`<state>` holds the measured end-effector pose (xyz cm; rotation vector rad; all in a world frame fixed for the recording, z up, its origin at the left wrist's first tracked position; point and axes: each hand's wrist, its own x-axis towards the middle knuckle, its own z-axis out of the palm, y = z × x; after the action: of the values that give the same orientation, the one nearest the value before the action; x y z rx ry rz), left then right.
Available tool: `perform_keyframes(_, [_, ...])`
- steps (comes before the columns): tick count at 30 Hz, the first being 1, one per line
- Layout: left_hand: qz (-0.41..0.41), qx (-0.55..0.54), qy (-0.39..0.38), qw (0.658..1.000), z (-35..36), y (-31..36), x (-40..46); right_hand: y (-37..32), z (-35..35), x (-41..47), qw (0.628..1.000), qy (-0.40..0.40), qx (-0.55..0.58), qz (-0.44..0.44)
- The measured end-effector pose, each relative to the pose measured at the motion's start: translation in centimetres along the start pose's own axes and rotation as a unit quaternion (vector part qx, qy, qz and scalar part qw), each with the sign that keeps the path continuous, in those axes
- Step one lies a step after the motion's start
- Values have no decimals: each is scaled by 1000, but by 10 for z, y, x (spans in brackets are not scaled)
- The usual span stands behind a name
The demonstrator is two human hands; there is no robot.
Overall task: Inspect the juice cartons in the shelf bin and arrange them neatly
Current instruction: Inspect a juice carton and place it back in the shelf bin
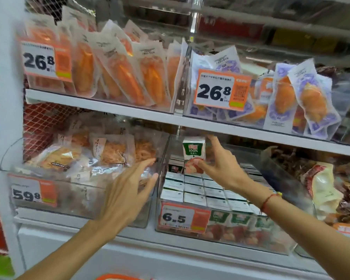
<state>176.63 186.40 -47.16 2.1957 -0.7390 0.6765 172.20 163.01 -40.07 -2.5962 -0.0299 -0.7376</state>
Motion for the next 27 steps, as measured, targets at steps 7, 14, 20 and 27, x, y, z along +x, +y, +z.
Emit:
perform_keyframes(7, [40, -19, -25, 999, 16, -7, -8, 19, 49, 39, 998, -14, 57, -17])
perform_keyframes(14, [48, 7, -53, 997, 9, -3, -11, 16, 44, 60, 975, -81, 203, 39])
perform_keyframes(20, [37, -3, -44, 998, 10, -4, -11, 17, 33, 70, 958, -151, 229, 81])
perform_keyframes(27, [36, -11, -30, 999, 13, -6, -11, 31, 44, 51, 963, -243, 105, 58])
